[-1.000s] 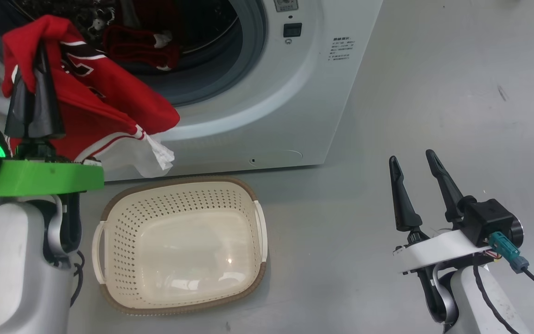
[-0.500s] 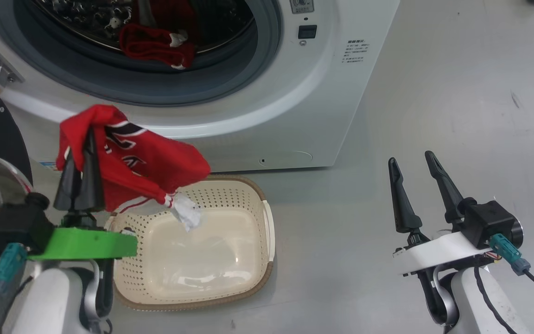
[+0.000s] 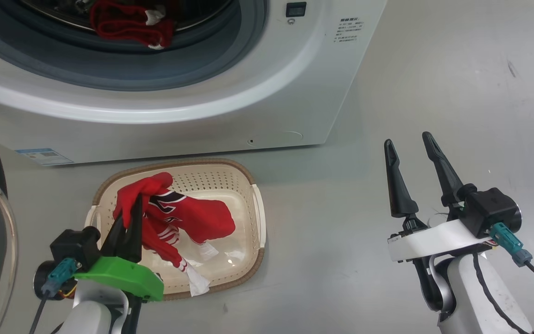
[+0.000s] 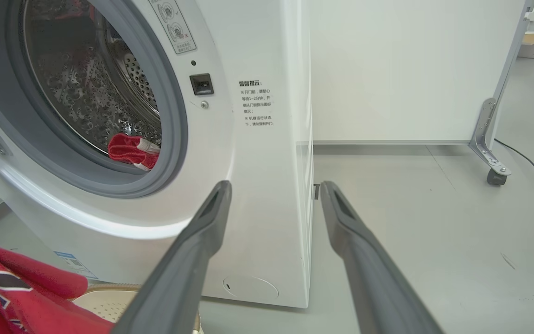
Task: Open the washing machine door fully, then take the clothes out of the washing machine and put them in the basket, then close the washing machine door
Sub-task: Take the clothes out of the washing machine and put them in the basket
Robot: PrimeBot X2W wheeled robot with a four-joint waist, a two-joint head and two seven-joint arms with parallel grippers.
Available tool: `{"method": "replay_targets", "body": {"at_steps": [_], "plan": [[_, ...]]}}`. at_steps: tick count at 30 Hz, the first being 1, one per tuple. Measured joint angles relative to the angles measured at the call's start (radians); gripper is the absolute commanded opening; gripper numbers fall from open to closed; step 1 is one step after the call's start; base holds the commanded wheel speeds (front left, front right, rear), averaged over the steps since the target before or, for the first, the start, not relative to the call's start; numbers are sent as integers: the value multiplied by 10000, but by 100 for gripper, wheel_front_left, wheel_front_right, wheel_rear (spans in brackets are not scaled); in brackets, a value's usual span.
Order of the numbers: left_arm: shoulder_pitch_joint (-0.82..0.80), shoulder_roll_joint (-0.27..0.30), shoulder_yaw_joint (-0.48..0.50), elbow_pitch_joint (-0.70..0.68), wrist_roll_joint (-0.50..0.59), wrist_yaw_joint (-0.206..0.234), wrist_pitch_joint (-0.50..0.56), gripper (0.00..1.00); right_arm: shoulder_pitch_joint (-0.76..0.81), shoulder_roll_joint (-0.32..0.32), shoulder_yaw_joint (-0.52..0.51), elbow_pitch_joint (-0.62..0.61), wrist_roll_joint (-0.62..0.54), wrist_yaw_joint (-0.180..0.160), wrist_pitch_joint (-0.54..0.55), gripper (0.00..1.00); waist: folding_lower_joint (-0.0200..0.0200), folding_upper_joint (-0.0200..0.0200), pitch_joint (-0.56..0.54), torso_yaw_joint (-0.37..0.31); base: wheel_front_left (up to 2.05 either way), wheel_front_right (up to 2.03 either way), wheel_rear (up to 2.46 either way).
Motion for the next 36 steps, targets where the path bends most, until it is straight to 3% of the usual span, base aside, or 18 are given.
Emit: {"method": "replay_targets", "body": {"at_steps": [15, 26, 31, 33, 35, 36], "plan": [[-1756, 479, -422, 2483, -6, -426, 1273, 0, -743, -12, 535, -382, 443, -104, 0, 100, 0, 0, 1439, -823, 0, 0, 0], [-2673, 640, -171, 4034, -345, -523, 1724, 0, -1290, -12, 844, -462, 623, -117, 0, 100, 1, 0, 2308, -1507, 0, 0, 0], [-2871, 627, -190, 4855, -481, -541, 1931, 0, -1379, -15, 775, -466, 694, -278, 0, 100, 1, 0, 2566, -1788, 0, 0, 0], [-2974, 554, -144, 5168, -621, -614, 1948, 29, -1381, -12, 777, -460, 704, -280, 0, 100, 1, 0, 2621, -1844, 0, 0, 0], [-3045, 466, -109, 5428, -721, -614, 2033, 45, -1383, -13, 794, -456, 706, -284, 0, 100, 1, 0, 2638, -1862, 0, 0, 0], [-3075, 431, -79, 5549, -769, -614, 2061, 70, -1383, -13, 807, -453, 706, -284, 0, 100, 1, 0, 2637, -1860, 0, 0, 0]]}}
